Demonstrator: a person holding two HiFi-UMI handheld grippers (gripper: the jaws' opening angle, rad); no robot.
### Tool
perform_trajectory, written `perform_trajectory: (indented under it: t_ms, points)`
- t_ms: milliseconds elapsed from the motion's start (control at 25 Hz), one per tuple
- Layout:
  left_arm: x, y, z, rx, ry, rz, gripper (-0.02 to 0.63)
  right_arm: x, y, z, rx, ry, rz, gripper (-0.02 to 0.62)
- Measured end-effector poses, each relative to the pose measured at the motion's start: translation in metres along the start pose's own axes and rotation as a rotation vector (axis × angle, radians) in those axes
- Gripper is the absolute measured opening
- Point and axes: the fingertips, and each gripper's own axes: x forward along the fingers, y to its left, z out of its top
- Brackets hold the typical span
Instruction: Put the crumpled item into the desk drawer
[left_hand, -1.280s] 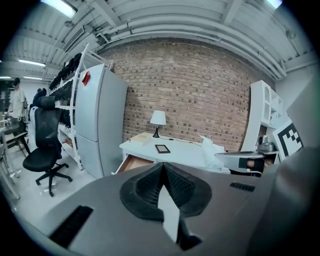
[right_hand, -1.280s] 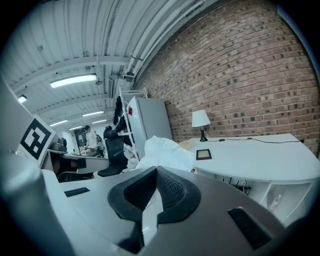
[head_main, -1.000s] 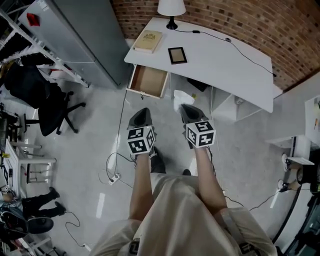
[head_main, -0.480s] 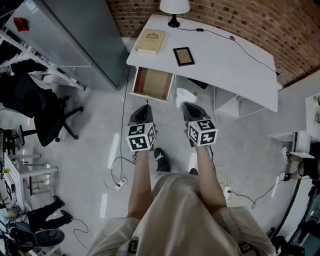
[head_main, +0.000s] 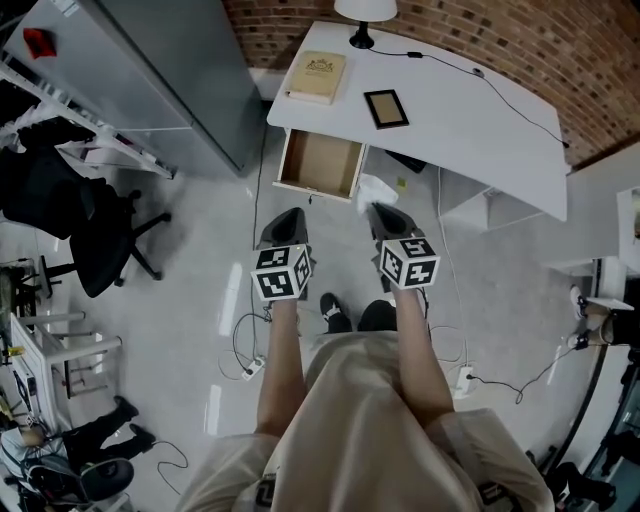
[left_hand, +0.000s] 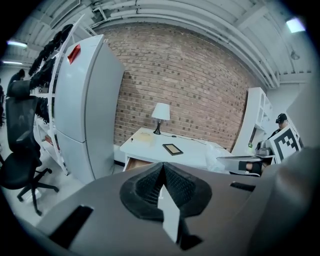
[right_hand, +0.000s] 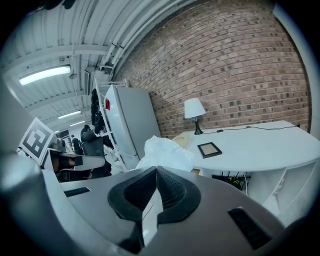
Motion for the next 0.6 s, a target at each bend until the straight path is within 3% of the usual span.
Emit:
perform_trajectory:
  t_ms: [200,600]
  points:
    - [0.002,0.005,0.002,0.000,-0.007,-0.004,0.015,0.005,-0.001,0.001,0.013,-0.012,-0.005,0.026]
    - [0.001,0.039,0.011,0.013,0.002,0.022,0.015,0.050,0.023,0.007,0.024,0.000,0.064,0.026]
